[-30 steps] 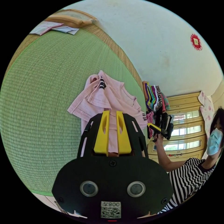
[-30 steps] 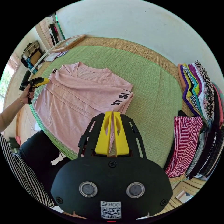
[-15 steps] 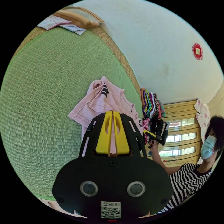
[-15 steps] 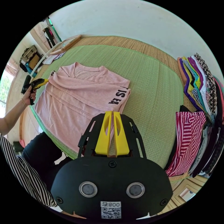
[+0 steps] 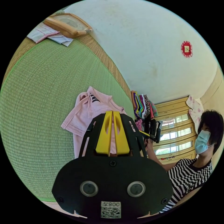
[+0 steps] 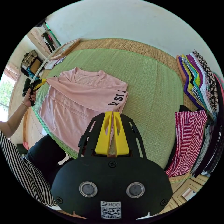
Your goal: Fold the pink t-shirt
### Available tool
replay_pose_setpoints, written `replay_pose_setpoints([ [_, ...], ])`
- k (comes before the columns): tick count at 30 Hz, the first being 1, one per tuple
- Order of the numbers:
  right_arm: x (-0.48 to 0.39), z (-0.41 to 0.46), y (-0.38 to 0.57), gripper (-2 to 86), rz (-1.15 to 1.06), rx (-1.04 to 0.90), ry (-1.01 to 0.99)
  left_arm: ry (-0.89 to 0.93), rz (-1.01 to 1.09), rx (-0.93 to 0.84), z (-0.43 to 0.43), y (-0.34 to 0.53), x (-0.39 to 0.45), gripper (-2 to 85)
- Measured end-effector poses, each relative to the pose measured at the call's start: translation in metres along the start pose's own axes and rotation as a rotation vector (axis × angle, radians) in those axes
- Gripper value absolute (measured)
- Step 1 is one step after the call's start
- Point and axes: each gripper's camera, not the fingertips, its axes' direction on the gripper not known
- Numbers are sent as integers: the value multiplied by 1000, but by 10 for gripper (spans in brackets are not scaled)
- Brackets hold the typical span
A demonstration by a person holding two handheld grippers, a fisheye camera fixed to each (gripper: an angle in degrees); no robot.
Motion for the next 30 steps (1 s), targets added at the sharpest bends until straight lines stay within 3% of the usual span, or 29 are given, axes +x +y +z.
replay_pose_setpoints([
  [7,39,-40,-52,5,4,99,31,-56,103,42,-2,-50,24,6],
  [15,92,-19,-126,41,95,-26,-73,-204,108,-21,26,-85,26,27],
  [30,75,-3,0,73,147,-76,-224,-272,-51,-100,-28,33,-28,64],
])
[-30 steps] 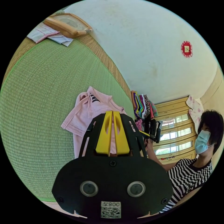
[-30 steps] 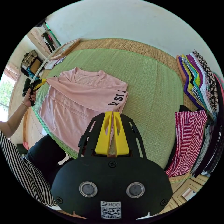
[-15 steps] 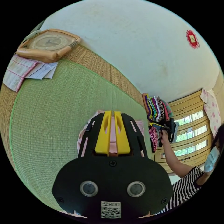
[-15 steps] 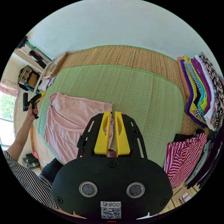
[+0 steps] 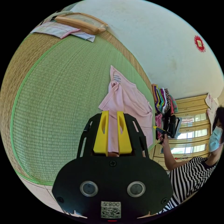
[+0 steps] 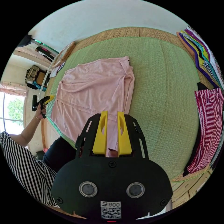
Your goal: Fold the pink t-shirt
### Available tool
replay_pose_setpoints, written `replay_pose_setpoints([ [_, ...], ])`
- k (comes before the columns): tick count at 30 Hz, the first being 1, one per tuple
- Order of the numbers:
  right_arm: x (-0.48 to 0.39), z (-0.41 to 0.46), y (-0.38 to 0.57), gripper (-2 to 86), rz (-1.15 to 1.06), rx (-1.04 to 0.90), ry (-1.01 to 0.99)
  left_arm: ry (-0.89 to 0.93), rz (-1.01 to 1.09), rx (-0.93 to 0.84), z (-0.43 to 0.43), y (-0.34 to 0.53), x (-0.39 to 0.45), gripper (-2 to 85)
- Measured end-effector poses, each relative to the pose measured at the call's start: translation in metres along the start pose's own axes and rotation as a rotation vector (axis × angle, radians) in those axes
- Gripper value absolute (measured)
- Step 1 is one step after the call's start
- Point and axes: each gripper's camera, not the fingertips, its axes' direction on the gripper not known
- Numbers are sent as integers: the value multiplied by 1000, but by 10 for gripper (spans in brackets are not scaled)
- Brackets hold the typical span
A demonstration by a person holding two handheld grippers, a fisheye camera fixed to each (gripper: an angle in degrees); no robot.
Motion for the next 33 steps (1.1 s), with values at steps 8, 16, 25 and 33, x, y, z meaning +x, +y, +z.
replay_pose_setpoints([
  [8,2,0,4,79,14,-18,64,11,-44,-5,7,3,-8,65],
  [16,4,-1,3,78,18,12,130,5,-49,-12,11,-3,-11,56],
  [25,1,1,3,35,10,9,209,-12,-46,-13,11,-3,-13,21],
  [33,4,-9,6,2,3,12,246,11,-34,17,-3,4,-12,14],
])
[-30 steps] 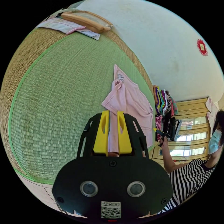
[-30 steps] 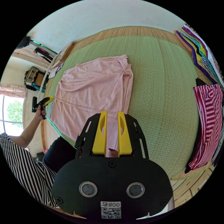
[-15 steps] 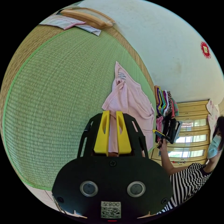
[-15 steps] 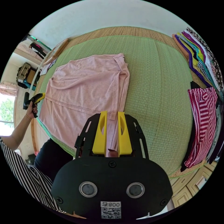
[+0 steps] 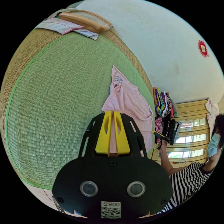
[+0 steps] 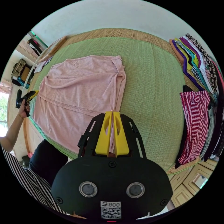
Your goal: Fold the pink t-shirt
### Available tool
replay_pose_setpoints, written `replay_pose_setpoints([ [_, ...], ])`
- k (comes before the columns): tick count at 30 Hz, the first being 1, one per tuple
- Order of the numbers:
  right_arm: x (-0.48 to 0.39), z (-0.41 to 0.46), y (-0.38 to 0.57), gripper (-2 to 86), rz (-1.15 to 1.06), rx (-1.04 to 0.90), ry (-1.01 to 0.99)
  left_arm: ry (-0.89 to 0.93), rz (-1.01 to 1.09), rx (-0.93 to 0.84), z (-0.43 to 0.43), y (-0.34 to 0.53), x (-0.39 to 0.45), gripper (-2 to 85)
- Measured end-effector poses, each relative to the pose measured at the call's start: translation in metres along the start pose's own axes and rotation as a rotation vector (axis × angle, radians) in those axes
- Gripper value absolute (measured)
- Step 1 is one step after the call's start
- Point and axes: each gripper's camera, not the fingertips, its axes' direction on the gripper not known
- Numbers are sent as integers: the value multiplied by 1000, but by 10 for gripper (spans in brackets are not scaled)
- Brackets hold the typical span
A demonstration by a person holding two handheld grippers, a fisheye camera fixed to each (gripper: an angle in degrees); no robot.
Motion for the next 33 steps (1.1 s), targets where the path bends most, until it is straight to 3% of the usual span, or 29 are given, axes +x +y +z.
replay_pose_setpoints([
  [7,13,-15,2,-2,-11,17,-51,46,14,27,-14,5,2,12],
  [16,55,-44,-6,-2,38,112,-297,47,70,18,-27,1,11,11],
  [33,84,-51,-3,1,28,105,-339,97,10,41,-32,14,-11,10],
])
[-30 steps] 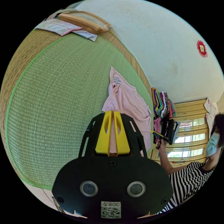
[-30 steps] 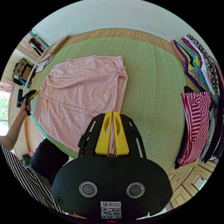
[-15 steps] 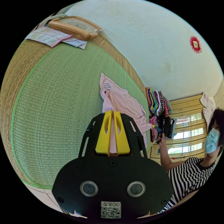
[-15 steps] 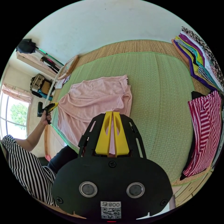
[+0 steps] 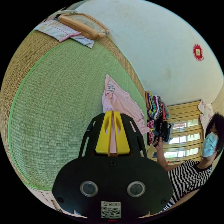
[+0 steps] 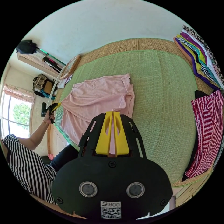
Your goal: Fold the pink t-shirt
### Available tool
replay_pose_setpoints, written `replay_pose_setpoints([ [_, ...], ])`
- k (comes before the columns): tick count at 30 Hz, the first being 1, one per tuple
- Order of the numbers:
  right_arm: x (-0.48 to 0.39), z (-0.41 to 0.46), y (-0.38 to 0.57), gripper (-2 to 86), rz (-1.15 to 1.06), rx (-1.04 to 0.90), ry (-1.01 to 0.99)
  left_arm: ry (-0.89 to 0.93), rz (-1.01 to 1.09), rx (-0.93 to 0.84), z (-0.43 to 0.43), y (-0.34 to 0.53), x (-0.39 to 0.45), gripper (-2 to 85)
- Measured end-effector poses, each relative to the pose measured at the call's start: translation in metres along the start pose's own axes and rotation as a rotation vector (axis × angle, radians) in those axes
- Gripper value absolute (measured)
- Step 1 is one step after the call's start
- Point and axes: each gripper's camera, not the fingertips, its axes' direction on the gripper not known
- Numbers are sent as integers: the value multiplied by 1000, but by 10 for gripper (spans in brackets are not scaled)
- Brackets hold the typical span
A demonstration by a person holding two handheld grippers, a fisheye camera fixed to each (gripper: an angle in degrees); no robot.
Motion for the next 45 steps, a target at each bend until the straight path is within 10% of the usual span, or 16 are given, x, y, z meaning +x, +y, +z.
replay_pose_setpoints([
  [20,91,3,-124,59,210,-37,-82,-64,22,73,40,-78,20,43],
  [45,79,16,63,67,211,-204,-65,-122,36,-242,56,79,-1,21],
])
